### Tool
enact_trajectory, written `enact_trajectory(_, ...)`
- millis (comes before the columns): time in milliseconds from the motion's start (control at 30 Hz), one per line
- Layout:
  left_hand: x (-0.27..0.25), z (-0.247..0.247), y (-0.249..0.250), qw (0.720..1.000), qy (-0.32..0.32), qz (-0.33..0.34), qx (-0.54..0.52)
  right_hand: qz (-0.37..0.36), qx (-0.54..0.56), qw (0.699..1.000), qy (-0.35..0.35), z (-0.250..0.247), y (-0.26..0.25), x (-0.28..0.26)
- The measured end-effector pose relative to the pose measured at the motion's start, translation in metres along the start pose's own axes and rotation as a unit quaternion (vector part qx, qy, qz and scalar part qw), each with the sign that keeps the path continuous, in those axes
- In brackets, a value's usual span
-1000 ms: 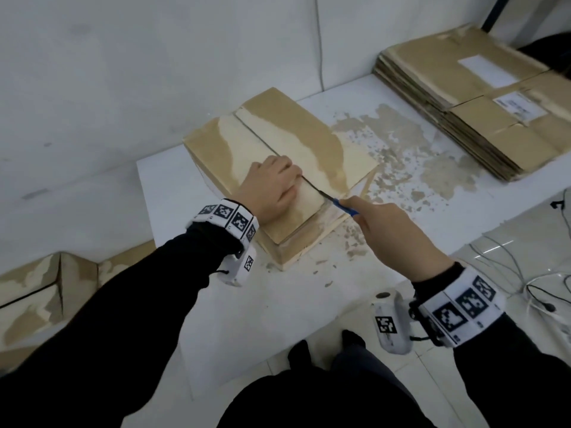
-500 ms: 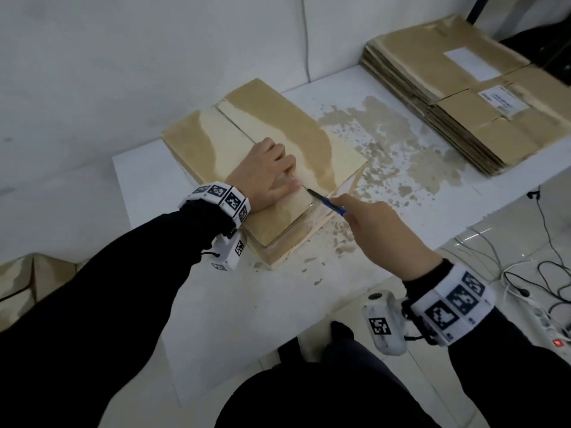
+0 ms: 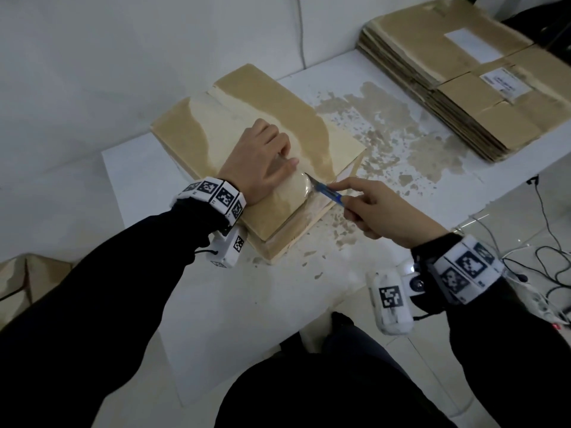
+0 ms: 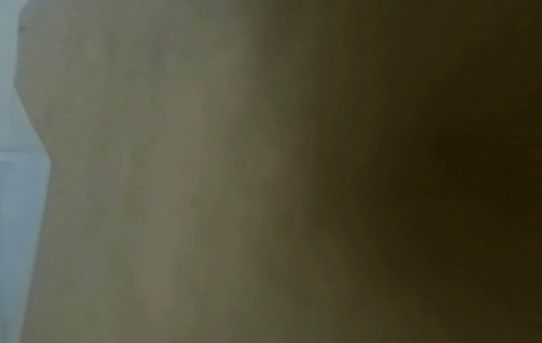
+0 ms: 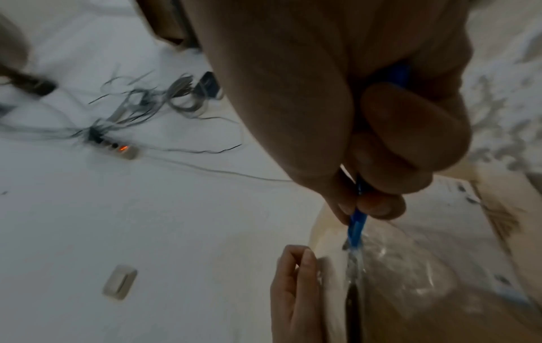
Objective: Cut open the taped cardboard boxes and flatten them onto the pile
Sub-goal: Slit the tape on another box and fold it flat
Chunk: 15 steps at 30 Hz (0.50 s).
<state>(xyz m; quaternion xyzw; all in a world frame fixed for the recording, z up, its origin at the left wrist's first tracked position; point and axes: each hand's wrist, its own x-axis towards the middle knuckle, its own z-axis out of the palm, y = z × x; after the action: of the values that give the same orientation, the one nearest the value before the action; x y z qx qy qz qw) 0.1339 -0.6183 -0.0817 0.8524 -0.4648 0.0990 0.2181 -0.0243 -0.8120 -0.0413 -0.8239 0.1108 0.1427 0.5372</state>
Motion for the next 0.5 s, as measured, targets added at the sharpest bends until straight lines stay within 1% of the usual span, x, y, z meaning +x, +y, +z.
enact_trajectory(33, 0.000, 0.000, 0.000, 1.000, 0.001, 0.002, -0.001, -0.001, -0.006, 1.000, -0.004, -0.002, 0.000, -0.001)
enact_trajectory(100, -0.001, 0.000, 0.002, 1.000, -0.002, 0.008, 0.003, -0.003, -0.064, 0.998, -0.022, -0.007, -0.001, -0.003)
enact_trajectory(167, -0.001, -0.001, 0.003, 1.000, -0.004, 0.008, 0.002, -0.012, -0.109, 0.994, -0.017, -0.011, -0.004, 0.000)
enact_trajectory(233, 0.000, -0.001, 0.002, 1.000, -0.004, 0.007, -0.001, -0.022, -0.132, 0.991, -0.017, -0.011, -0.010, 0.002)
enact_trajectory(333, 0.002, -0.001, 0.006, 1.000, 0.006, 0.002, 0.007, -0.019, -0.148, 0.983, -0.106, -0.012, -0.012, -0.015)
enact_trajectory(367, 0.004, -0.001, 0.005, 1.000, 0.009, -0.001, 0.008, -0.021, -0.145, 0.983, -0.112, -0.014, -0.010, -0.025)
enact_trajectory(400, 0.004, -0.002, 0.005, 1.000, 0.006, -0.004, 0.006, -0.023, -0.140, 0.986, -0.089, -0.015, -0.009, -0.032)
enact_trajectory(433, 0.003, -0.003, 0.005, 1.000, 0.004, -0.003, 0.006, -0.025, -0.132, 0.990, -0.049, -0.017, -0.008, -0.036)
enact_trajectory(467, 0.003, -0.004, 0.006, 1.000, -0.004, -0.005, 0.014, -0.028, -0.120, 0.992, -0.012, -0.018, -0.006, -0.035)
enact_trajectory(500, 0.002, -0.003, 0.005, 0.999, -0.019, -0.006, 0.027, -0.031, -0.112, 0.993, 0.010, -0.017, -0.004, -0.032)
